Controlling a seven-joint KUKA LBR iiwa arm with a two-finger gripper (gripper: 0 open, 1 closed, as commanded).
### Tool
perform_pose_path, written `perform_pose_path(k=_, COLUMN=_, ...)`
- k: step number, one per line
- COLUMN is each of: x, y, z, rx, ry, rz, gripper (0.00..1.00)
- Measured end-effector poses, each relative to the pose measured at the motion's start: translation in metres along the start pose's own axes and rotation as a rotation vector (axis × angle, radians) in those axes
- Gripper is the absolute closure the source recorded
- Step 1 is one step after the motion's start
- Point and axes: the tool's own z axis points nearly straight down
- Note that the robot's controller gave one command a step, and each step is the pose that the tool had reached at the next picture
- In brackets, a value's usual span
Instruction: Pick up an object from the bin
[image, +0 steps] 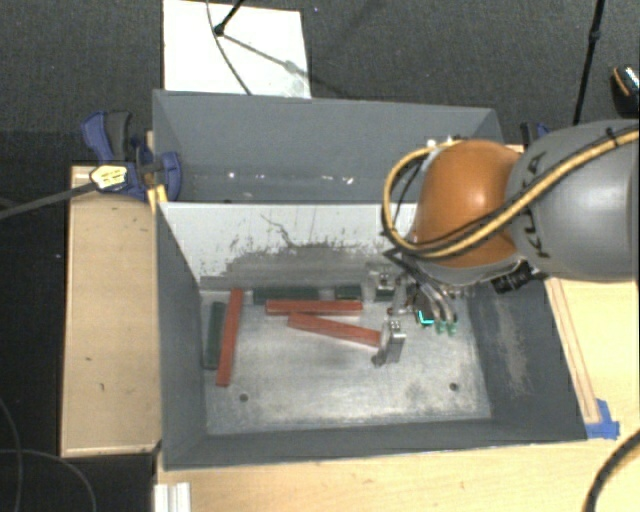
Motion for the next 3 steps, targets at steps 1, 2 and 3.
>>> perform_pose_path(k=1, x=-0.028, y=-0.037, z=0.077, rx=0.001, ry=-0.008, rz=-0.022, gripper=0.00)
perform_pose_path(k=2, x=-0.028, y=-0.035, z=0.074, rx=0.000, ry=-0.010, rz=-0.023, gripper=1.00)
perform_pose_path(k=3, x=-0.017, y=-0.046, z=-0.069, rx=0.002, ry=-0.016, rz=-0.073, gripper=1.00)
